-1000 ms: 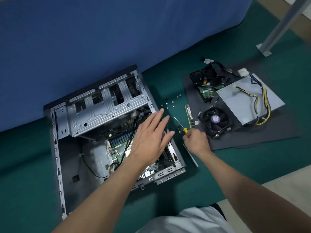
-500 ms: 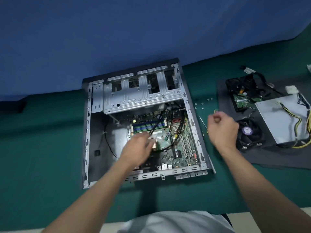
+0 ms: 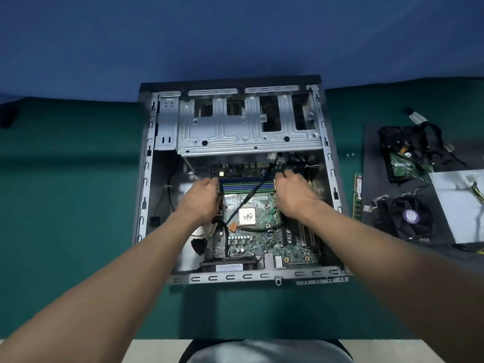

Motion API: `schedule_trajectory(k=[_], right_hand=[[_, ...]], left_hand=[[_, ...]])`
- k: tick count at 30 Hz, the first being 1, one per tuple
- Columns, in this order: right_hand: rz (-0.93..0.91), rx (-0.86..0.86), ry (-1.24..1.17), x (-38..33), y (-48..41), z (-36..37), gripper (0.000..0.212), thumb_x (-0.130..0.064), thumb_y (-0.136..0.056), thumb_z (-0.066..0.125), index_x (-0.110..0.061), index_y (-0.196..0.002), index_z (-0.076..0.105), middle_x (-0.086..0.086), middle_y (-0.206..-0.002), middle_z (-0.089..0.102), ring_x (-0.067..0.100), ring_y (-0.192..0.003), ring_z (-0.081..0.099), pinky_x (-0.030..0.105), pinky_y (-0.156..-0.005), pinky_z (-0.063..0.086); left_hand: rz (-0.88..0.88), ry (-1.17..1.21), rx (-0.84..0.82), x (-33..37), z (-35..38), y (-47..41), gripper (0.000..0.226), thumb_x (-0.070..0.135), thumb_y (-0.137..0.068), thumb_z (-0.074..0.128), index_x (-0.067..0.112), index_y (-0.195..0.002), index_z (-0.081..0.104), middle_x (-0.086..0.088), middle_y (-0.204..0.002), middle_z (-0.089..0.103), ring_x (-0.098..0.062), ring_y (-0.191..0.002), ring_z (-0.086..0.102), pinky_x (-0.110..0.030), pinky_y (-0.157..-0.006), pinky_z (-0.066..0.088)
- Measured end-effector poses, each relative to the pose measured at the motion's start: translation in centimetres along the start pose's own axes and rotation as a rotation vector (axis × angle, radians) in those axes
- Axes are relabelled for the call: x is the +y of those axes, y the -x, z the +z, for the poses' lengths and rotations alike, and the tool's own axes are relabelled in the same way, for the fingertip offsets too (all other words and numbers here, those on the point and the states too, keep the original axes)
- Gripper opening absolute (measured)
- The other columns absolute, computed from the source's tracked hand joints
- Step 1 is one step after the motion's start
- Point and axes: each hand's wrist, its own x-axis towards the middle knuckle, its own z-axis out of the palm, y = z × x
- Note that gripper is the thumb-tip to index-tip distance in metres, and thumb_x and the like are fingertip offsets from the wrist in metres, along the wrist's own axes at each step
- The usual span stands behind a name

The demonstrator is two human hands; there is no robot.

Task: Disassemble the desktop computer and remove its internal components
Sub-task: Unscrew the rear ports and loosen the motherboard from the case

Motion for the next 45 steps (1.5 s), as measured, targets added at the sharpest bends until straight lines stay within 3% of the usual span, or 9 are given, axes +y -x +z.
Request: schedule_trajectory(k=[4,7,18,26,33,37,39,42,45], right_hand=[[-0.024,0.027,0.012,0.0,-1.7,0.2,0.032,0.003,-0.088,0.052,0.000,-0.120,0.052,0.015,-0.108,0.057,0.022,-0.082,0.048,0.027,-0.073,0.045],[-0.061,0.008,0.054,-0.1,-2.1,0.2,0.031,0.009,-0.084,0.049,0.001,-0.113,0.056,0.010,-0.092,0.052,0.022,-0.077,0.048,0.025,-0.067,0.040],[-0.080,0.121,0.107,-0.1,-1.7,-0.5,0.036,0.004,-0.078,0.065,0.003,-0.113,0.057,0.019,-0.105,0.060,0.032,-0.094,0.057,0.035,-0.074,0.047],[-0.056,0.015,0.173,-0.3,-4.4,-1.6,0.011,-0.005,-0.087,0.057,-0.008,-0.080,0.049,0.007,-0.065,0.049,0.031,-0.067,0.059,0.039,-0.067,0.052],[0.013,-0.041,0.074,-0.5,-6.0,-0.6,0.008,-0.001,-0.090,0.047,-0.007,-0.094,0.043,0.003,-0.069,0.037,0.030,-0.070,0.050,0.035,-0.064,0.042],[0.064,-0.028,0.123,-1.9,-4.8,-1.1,0.007,-0.003,-0.088,0.049,-0.004,-0.082,0.053,0.007,-0.069,0.053,0.023,-0.057,0.048,0.030,-0.056,0.041],[-0.043,0.128,0.132,-3.1,-2.9,-0.4,0.014,-0.001,-0.084,0.053,-0.003,-0.097,0.060,0.010,-0.086,0.061,0.022,-0.068,0.053,0.026,-0.054,0.044],[-0.451,0.134,0.062,-5.1,0.1,1.5,0.040,-0.009,-0.088,0.058,-0.012,-0.128,0.054,0.008,-0.130,0.054,0.023,-0.115,0.052,0.035,-0.095,0.049],[-0.744,0.036,0.067,-7.2,1.2,2.9,0.034,-0.014,-0.092,0.055,-0.017,-0.126,0.058,0.002,-0.132,0.056,0.019,-0.115,0.050,0.036,-0.093,0.049]], left_hand=[[0.017,-0.085,0.088,-0.1,-0.6,-1.1,0.034,0.009,-0.092,0.059,0.012,-0.125,0.050,-0.009,-0.122,0.057,-0.024,-0.104,0.056,-0.039,-0.089,0.048],[0.056,-0.104,0.116,-0.1,-0.9,-1.3,0.025,0.009,-0.090,0.063,0.008,-0.114,0.053,-0.005,-0.094,0.054,-0.019,-0.083,0.048,-0.034,-0.078,0.046],[0.122,0.066,0.230,-0.7,-1.4,0.1,0.034,0.011,-0.091,0.064,0.007,-0.122,0.051,-0.004,-0.102,0.056,-0.021,-0.099,0.052,-0.035,-0.094,0.046],[-0.054,0.051,0.215,0.4,-3.9,-1.7,0.013,0.001,-0.094,0.051,0.003,-0.088,0.063,-0.004,-0.060,0.045,-0.020,-0.052,0.041,-0.032,-0.062,0.038],[-0.014,0.267,0.350,-0.3,-2.1,1.4,0.018,0.004,-0.089,0.064,0.007,-0.106,0.058,0.002,-0.089,0.053,-0.017,-0.081,0.054,-0.029,-0.077,0.050],[-0.195,0.305,0.120,-0.7,0.0,4.0,0.012,0.021,-0.092,0.065,0.014,-0.102,0.062,0.005,-0.075,0.056,-0.013,-0.068,0.060,-0.021,-0.061,0.043],[-0.220,0.278,-0.004,-1.0,0.9,4.8,0.012,0.027,-0.092,0.065,0.018,-0.099,0.064,0.003,-0.073,0.057,-0.007,-0.063,0.056,-0.017,-0.054,0.037],[-0.214,0.248,-0.134,-1.3,1.4,5.3,0.014,0.032,-0.088,0.069,0.022,-0.097,0.064,0.001,-0.076,0.061,-0.003,-0.062,0.053,-0.015,-0.049,0.033],[-0.212,0.176,-0.177,-1.6,1.4,5.3,0.014,0.026,-0.088,0.069,0.020,-0.096,0.059,0.003,-0.089,0.063,-0.014,-0.077,0.059,-0.027,-0.066,0.048]])
